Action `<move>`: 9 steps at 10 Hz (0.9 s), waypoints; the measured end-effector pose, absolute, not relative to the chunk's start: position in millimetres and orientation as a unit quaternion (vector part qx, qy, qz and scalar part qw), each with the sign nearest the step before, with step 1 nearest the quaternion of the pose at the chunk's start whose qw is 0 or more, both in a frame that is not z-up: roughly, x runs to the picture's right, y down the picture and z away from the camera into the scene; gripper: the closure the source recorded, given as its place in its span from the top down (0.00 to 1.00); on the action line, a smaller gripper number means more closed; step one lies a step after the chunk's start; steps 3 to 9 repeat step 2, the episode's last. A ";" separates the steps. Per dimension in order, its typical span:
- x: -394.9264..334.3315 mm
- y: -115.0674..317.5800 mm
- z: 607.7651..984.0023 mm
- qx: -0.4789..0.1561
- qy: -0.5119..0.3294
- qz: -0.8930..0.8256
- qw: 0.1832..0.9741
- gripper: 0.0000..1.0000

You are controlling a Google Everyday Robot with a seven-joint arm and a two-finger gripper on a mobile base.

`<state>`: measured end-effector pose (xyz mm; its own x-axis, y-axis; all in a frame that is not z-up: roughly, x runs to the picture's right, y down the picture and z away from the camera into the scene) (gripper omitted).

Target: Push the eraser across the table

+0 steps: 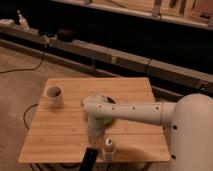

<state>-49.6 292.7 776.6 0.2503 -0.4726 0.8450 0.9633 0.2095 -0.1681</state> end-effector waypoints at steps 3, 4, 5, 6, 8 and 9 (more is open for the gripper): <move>-35.2 260.7 796.2 -0.344 -0.307 -0.493 0.738 0.00; -35.2 260.7 796.2 -0.344 -0.307 -0.493 0.738 0.00; -35.2 260.7 796.2 -0.344 -0.307 -0.493 0.738 0.00; -35.2 260.7 796.2 -0.344 -0.307 -0.493 0.738 0.00; -35.2 260.7 796.2 -0.344 -0.307 -0.493 0.738 0.00; -35.2 260.7 796.2 -0.344 -0.307 -0.493 0.738 0.00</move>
